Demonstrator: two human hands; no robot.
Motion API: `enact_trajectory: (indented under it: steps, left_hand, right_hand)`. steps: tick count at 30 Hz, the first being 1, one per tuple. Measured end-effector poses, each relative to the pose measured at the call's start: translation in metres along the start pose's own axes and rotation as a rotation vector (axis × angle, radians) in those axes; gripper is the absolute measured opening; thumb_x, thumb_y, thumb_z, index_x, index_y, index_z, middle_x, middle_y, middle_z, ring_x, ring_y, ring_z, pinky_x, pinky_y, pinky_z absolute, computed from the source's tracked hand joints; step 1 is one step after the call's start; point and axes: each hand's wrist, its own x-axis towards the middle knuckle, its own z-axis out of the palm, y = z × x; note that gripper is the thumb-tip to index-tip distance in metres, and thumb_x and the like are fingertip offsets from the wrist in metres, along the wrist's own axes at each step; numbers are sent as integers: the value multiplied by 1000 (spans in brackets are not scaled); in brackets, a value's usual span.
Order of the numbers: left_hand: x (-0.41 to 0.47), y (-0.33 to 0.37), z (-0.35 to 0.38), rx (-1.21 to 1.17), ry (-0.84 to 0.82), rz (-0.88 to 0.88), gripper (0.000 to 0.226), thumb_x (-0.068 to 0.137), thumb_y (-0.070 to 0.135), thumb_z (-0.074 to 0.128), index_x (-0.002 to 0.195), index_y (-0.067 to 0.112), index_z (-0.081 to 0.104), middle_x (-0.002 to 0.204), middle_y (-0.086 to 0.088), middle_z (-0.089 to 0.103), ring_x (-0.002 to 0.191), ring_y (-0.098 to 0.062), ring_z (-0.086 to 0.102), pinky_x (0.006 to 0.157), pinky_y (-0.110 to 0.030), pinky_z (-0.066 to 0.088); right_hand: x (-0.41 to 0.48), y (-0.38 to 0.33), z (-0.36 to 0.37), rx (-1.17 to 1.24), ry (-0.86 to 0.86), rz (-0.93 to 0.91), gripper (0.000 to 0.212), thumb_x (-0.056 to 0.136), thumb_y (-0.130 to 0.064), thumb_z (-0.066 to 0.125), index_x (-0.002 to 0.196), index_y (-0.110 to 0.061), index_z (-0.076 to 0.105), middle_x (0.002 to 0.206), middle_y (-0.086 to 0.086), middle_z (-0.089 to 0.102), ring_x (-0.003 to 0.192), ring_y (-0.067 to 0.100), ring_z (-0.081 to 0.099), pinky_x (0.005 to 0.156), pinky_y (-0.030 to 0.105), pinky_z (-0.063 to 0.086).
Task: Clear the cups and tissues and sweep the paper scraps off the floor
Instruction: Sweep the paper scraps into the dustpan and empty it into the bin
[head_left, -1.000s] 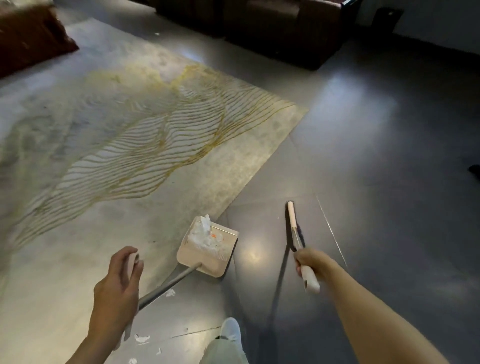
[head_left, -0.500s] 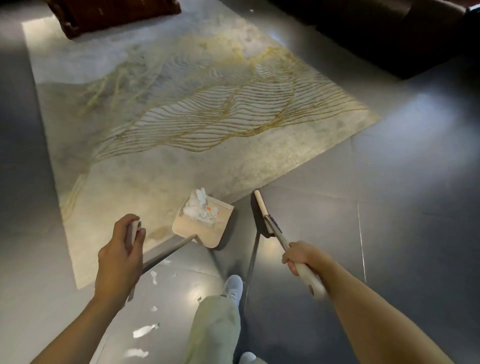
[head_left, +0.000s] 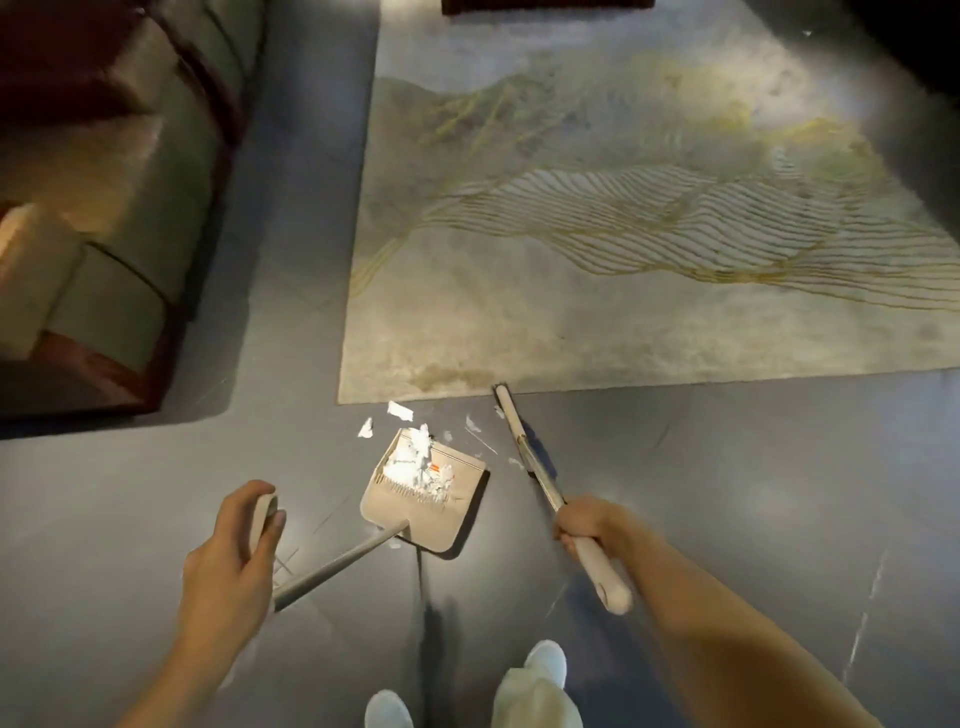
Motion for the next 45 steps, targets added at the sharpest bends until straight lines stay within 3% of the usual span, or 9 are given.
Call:
enact_trajectory:
  steps: [7,10,13,17,23,28,36,42,45]
  left_hand:
    - [-26,-99,-86,-20,11,-172,17,86,47,43,101,41,47,64,-6,55,59,-24,55,56,-29,43]
    - [-26,-129,-108,-26,5,-200,14,92,37,47,106,35,50,66,-5,55,56,-22,49,61,-36,42]
    - [-29,-151,-125,-3,-26,-217,14,93,33,48,107,34,50,64,-4,52,54,-18,46,63,-36,39]
    - [-32,-177,-139,-22,-39,-285,20,93,33,48,113,32,50,91,-8,62,71,-24,55,74,-35,40]
    - [-20,-191,-142,-42,-88,-310,24,93,32,50,116,29,53,107,-4,63,89,-22,56,79,-36,42]
    - [-14,-189,-138,-73,-94,-384,25,90,34,52,115,35,55,111,4,61,107,-27,57,89,-36,41]
    - [11,-203,-131,-35,-75,-367,24,93,34,50,117,37,52,99,0,65,89,-19,59,79,-30,40]
    - [17,-198,-129,-58,-63,-305,32,94,30,50,125,24,53,104,-1,61,95,-25,58,80,-31,41]
    - [20,-199,-128,-27,-87,-259,30,96,35,45,126,29,48,98,-4,61,85,-24,58,74,-32,43]
  right_hand:
    - [-22,-81,125,-338,-28,-40,34,81,-1,52,115,2,52,93,17,63,81,26,60,82,37,54]
    - [-35,-100,160,-366,-26,-39,26,83,-1,50,109,-4,45,89,14,60,67,22,56,63,30,52]
    - [-49,-118,173,-336,-6,-29,7,84,-2,49,83,-3,55,56,8,59,43,15,52,45,22,44]
    - [-63,-141,168,-300,37,-40,19,81,-4,50,64,-5,58,45,6,55,39,14,48,47,23,41]
    - [-61,-180,165,-586,122,-158,26,82,-2,51,107,0,57,63,12,58,50,20,55,56,29,50]
    - [-29,-213,171,-703,154,-206,29,82,-1,47,110,-1,54,69,13,59,54,22,57,54,29,52]
    - [13,-199,196,-942,-40,-148,51,82,5,53,133,2,46,99,18,64,83,28,64,85,40,57]
    - [-28,-140,206,-1010,-71,-116,70,84,-2,55,147,-15,29,73,4,56,55,12,57,47,20,52]
    - [-64,-112,223,-1045,-144,-108,70,84,-7,58,147,-18,28,79,1,54,64,15,61,47,19,50]
